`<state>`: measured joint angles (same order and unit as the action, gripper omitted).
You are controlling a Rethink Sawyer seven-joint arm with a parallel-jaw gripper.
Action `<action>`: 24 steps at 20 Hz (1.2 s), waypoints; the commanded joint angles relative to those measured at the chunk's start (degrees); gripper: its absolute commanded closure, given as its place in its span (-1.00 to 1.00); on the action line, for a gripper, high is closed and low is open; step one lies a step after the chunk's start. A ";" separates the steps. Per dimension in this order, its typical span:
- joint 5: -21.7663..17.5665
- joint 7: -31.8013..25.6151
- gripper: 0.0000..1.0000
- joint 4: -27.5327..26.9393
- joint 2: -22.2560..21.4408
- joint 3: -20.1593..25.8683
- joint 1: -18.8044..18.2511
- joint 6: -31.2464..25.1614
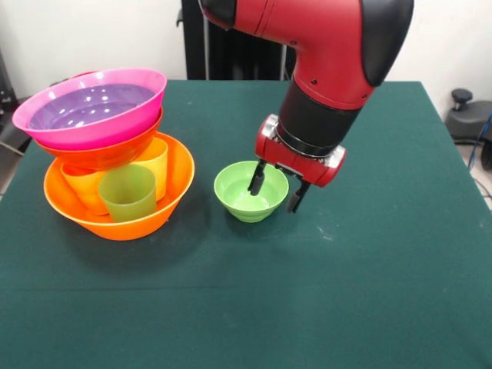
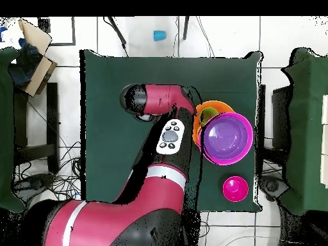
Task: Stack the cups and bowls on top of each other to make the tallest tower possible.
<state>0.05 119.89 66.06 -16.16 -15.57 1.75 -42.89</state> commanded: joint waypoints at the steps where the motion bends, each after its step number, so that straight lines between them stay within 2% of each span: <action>1: 0.66 10.65 -1.00 6.73 0.84 2.84 1.39 4.62; 6: 0.67 10.02 -1.00 8.61 1.10 3.60 0.77 7.48; 14: -1.15 9.60 -1.00 8.89 2.48 -0.12 2.24 6.28; 24: -0.87 8.85 -1.00 13.62 4.39 2.23 0.35 15.73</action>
<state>0.13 120.47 74.04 -14.93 -17.73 2.64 -33.83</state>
